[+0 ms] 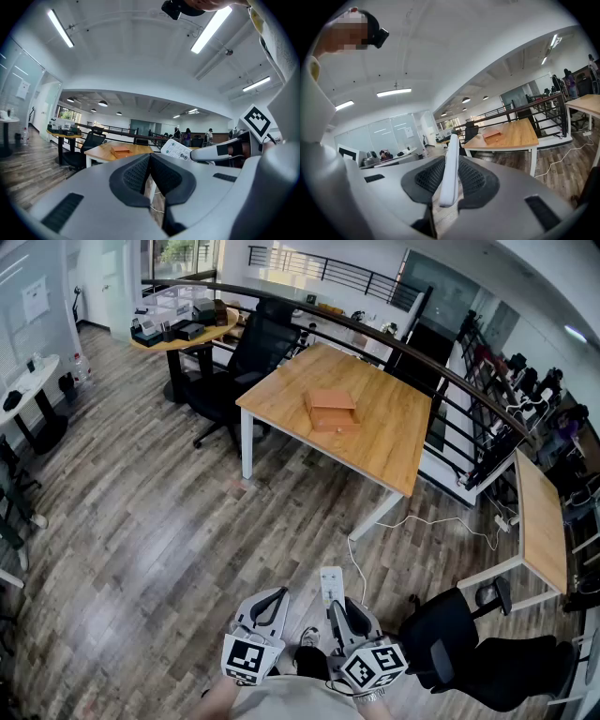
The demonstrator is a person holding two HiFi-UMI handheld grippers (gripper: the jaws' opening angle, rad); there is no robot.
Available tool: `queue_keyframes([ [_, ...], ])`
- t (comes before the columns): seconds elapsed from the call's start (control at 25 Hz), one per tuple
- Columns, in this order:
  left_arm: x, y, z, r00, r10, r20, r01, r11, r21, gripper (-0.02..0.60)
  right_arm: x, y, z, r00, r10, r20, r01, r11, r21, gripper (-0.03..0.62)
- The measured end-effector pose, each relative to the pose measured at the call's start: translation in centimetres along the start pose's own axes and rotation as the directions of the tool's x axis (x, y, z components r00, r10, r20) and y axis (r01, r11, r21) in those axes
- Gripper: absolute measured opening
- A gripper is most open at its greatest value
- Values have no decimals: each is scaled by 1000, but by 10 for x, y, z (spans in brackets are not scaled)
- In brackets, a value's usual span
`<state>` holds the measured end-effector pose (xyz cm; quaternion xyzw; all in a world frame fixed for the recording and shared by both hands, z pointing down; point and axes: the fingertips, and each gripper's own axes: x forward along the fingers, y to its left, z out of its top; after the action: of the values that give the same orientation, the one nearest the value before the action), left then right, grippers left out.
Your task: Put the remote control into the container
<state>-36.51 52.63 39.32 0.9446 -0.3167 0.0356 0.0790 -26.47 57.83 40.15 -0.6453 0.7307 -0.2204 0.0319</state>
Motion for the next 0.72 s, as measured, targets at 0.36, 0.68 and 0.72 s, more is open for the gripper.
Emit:
queue_keyframes([
  [0.36, 34, 19, -19, 998, 39, -55, -39, 999, 1, 11, 36, -37, -3, 999, 8, -33, -7, 1000, 20, 101],
  [0.68, 128, 17, -12, 998, 22, -54, -21, 999, 24, 11, 87, -110, 19, 998, 34, -56, -29, 997, 77, 103],
  [0.72, 142, 16, -9, 999, 25, -49, -23, 999, 24, 11, 94, -121, 24, 998, 39, -57, -34, 996, 86, 103],
])
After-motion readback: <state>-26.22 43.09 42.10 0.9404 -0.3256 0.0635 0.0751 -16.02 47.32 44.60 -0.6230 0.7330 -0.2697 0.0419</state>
